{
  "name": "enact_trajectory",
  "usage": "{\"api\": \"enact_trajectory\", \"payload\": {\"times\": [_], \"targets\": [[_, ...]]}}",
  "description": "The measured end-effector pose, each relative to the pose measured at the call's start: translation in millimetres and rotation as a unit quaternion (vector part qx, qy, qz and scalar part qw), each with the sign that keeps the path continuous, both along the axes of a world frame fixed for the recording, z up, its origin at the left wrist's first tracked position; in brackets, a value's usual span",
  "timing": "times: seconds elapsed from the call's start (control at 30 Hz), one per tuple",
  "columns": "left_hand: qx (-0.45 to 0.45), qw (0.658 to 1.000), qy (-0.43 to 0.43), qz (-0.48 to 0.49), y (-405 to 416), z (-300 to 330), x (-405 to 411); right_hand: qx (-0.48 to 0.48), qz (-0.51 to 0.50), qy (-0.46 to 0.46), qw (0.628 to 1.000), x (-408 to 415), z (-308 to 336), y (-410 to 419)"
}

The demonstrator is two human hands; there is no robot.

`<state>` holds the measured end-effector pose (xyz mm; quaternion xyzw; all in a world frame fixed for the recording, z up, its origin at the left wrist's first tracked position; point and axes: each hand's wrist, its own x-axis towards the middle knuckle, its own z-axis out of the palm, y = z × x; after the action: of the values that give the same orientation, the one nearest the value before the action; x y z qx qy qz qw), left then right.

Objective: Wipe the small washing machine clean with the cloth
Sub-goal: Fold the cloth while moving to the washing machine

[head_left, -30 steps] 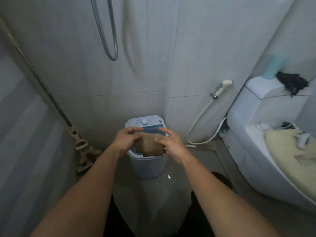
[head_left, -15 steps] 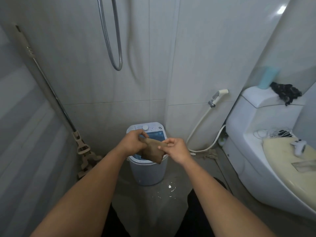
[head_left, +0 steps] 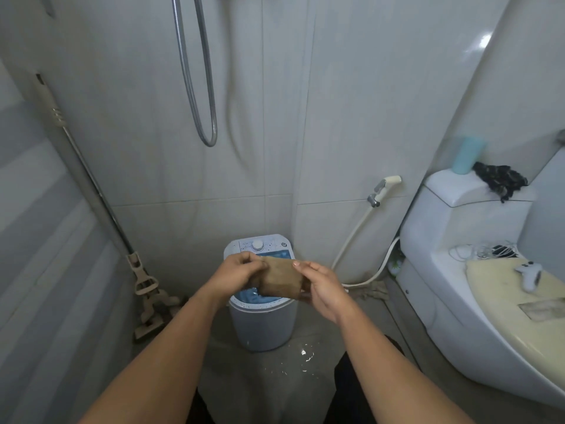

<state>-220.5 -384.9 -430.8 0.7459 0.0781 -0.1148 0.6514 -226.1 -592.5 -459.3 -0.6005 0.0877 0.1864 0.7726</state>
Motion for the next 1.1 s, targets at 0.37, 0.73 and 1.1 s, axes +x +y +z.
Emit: {"api": "enact_trajectory", "payload": {"times": [0.37, 0.73, 1.1], "targets": [[-0.097, 0.993, 0.043, 0.050, -10.6, -1.0, -9.9, 0.081, -0.007, 0.052, 0.995, -6.0, 6.2, 7.5], [0.031, 0.996, -0.003, 0.083, -10.6, -6.1, -5.4, 0.050, -0.035, 0.039, 0.997, 0.5, 8.6, 16.8], [0.063, 0.993, -0.013, 0.101, -18.1, -12.2, -3.2, 0.051, -0.038, 0.016, 0.998, 1.8, 6.5, 26.5]]}}
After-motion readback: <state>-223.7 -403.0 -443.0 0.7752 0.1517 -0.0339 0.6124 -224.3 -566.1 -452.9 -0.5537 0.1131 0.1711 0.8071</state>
